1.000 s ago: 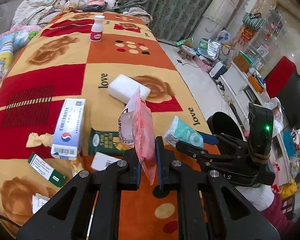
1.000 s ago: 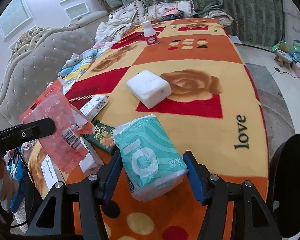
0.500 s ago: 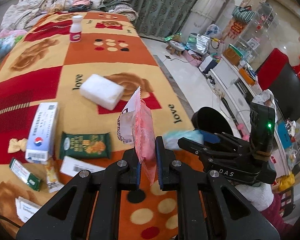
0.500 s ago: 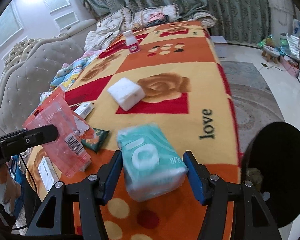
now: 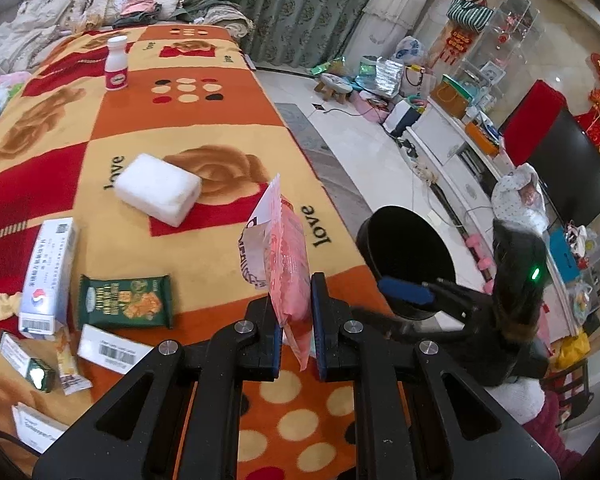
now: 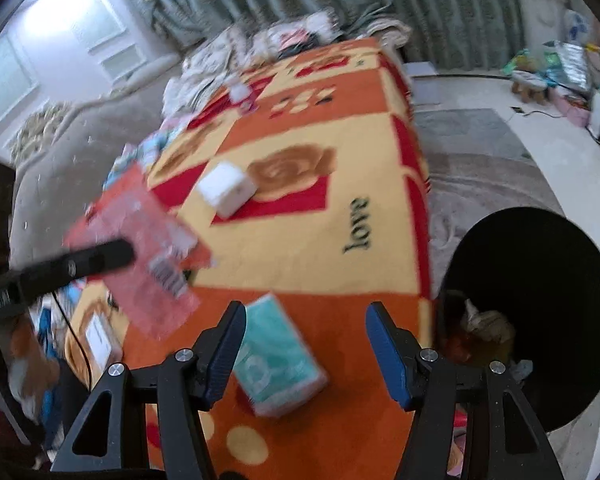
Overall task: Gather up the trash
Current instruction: 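Carry the pink packet and teal tissue pack over the black bin and open both tools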
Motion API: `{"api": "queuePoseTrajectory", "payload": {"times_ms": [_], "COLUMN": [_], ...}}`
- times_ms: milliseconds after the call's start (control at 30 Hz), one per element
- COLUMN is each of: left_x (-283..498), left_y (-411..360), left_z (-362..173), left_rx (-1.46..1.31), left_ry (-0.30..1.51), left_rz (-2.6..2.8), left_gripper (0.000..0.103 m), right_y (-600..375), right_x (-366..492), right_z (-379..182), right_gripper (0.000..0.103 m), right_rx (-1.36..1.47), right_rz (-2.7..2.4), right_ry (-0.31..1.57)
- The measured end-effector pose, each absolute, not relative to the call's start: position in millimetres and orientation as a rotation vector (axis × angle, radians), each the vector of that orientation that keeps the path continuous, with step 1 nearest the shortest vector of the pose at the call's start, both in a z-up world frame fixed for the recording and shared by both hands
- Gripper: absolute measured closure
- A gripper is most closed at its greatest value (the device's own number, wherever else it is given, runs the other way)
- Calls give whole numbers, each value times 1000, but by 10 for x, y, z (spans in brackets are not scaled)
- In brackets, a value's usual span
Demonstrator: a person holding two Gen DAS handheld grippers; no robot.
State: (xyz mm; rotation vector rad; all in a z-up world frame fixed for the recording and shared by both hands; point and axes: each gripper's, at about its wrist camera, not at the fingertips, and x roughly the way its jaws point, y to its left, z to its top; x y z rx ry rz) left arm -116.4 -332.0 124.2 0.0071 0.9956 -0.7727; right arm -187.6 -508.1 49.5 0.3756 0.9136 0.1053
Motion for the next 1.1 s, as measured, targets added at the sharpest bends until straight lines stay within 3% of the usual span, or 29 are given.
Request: {"api": "queuePoseTrajectory", "payload": {"times_ms": [67, 333, 367, 400, 433, 1100], "left_x": [-1140, -1101, -1109, -1117, -1126, -1320], "left_y": [-3234, -3114, -3138, -3174, -3212, -4729], "left_z": [1256, 1244, 1236, 1227, 1224, 1122], "left_rx": [11, -8, -11, -12, -14, -27], "left_ry": [987, 997, 1000, 1004, 1008, 1052], "left_rz": [-747, -719, -727, -737, -746, -1014], "left_gripper": [93, 93, 93, 93, 93, 93], "right_y": [-4938, -4539, -4531, -4529, -4537, -6327], "right_x": [-1858, -1780, -1793, -1814, -1820, -2448], "right_z": [417, 125, 109, 114, 118, 405], "right_gripper": [33, 33, 37, 48, 50, 52], "right_rx": [320, 166, 144, 120, 111, 426], "right_rz": [130, 208, 200, 179, 167, -251], "right_ry": [945, 1010, 995, 984, 991, 885]}}
